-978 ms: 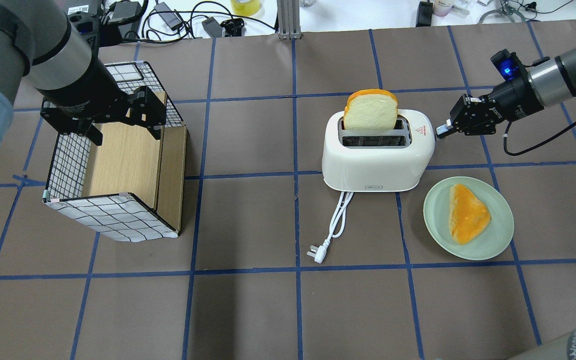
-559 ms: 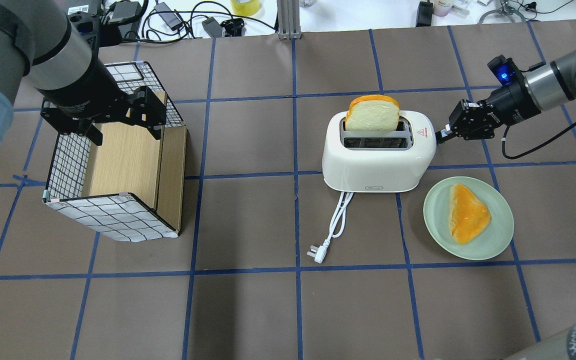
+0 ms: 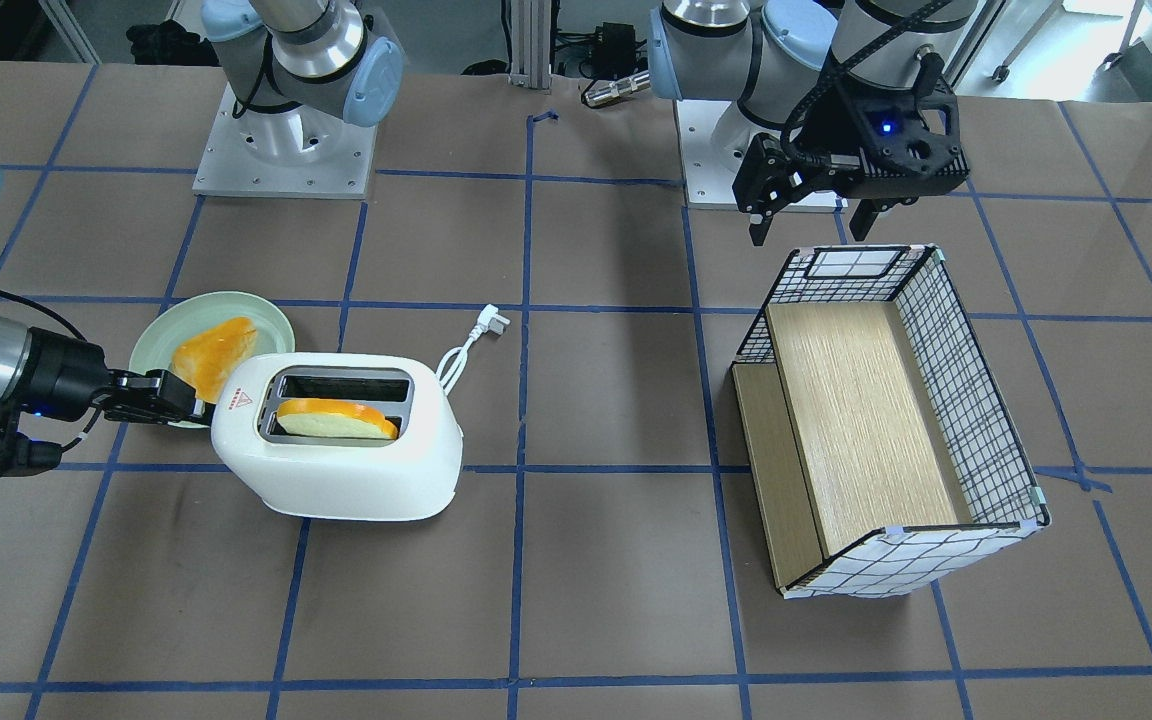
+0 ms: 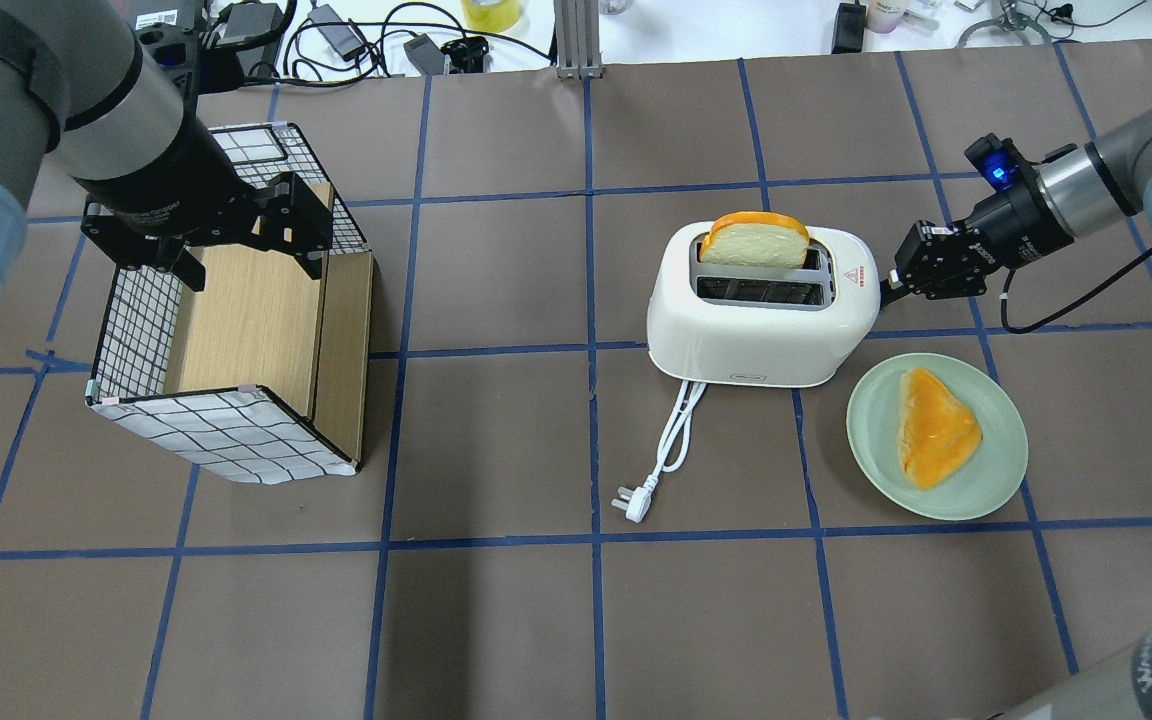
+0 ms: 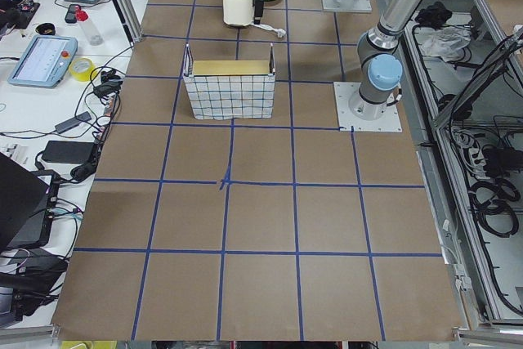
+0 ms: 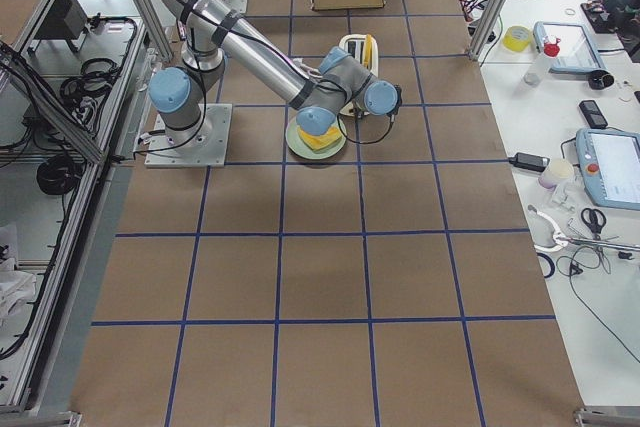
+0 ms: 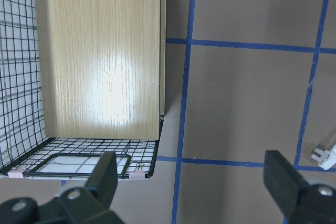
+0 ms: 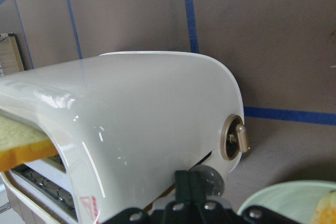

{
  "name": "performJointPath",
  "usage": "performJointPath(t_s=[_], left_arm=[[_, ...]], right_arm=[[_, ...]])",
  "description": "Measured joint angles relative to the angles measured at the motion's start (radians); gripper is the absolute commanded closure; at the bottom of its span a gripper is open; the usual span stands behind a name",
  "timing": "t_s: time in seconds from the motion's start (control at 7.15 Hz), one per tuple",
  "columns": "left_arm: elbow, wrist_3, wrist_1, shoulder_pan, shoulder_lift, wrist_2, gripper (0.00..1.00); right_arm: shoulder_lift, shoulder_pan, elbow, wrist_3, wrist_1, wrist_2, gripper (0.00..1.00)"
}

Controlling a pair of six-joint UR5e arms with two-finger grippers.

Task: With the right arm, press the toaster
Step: 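Press the toaster lever down with the right gripper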

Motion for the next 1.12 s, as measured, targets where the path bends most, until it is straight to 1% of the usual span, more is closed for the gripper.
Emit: performJointPath(t_s=[0.7,1.12], left_arm=[[0.0,0.0,0.0,0.0,0.0,0.001,0.0],[0.0,0.0,0.0,0.0,-0.001,0.0,0.0]], right_arm=[[0.045,0.0,0.006,0.013,-0.033,-0.06,1.0],[0.0,0.0,-0.01,0.075,-0.041,-0.069,1.0]])
